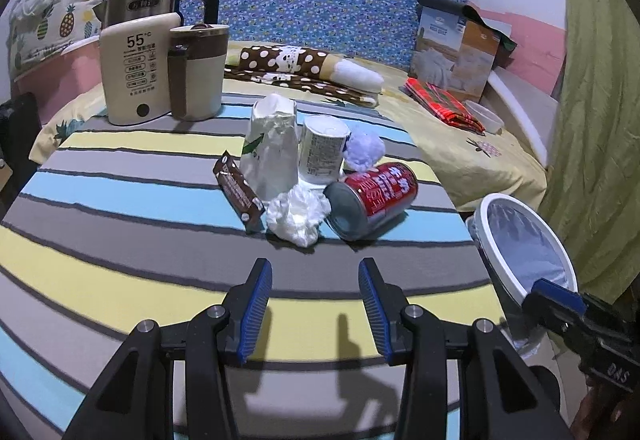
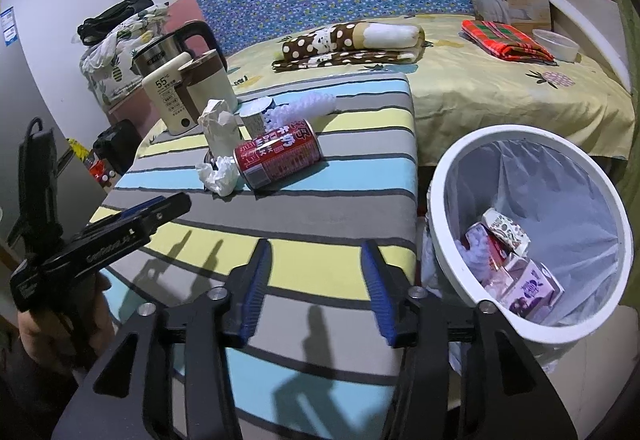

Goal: Collect trash
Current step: 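Grasp the crumpled white tissue with the left tool, then grasp the red cartoon can with the right tool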

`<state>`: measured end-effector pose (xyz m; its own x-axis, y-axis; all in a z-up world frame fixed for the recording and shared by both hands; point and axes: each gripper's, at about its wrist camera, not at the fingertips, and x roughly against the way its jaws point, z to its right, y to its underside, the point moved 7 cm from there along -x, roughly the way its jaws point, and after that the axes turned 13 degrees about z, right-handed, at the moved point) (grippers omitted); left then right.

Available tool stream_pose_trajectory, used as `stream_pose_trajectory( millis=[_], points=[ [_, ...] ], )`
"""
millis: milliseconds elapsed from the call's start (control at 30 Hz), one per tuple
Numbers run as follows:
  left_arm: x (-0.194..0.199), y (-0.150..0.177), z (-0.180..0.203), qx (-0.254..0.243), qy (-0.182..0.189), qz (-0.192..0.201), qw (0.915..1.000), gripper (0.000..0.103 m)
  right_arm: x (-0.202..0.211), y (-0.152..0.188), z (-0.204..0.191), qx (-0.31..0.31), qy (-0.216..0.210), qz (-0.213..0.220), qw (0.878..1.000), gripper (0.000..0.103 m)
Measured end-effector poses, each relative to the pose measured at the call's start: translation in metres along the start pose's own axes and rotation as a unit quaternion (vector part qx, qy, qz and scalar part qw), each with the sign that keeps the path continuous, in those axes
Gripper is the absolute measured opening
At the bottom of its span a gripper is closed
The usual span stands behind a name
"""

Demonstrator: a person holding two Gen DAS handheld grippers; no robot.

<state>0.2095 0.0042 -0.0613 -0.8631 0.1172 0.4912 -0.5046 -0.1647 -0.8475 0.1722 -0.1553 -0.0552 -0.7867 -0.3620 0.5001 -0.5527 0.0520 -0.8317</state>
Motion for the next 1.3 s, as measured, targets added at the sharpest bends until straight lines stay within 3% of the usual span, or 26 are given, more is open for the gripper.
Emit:
stream_pose_trajectory(
  millis=[467,633,900,1300],
  points=[
    [-0.065,-0.007,-0.004,-0.015,-0.021,-0.020,0.9995,0.044,-0.020,-0.002,0.008,0.003,0.004,-0.013,1.000,0.056],
    [-0.077,-0.003,-0.007,-0.014,-0.031,-0.034,0.9988,0.024,-0.026,-0.002,0.009,0.003,0.005,-0.016,1.000,0.056],
    [-0.065,-0.007,-0.016,0.002,-0.017,-0.019,0.9997,0.008,-0.036,-0.006,-0.004,0.015,-0.001,-0.020,1.000,0.056],
    [-0.031,-0.013,-0.048,0.019,-0.023,0.008,0.9995,0.008,-0.083,-0.012,-0.044,0.053,-0.015,-0.032,0.998,0.055]
  ],
)
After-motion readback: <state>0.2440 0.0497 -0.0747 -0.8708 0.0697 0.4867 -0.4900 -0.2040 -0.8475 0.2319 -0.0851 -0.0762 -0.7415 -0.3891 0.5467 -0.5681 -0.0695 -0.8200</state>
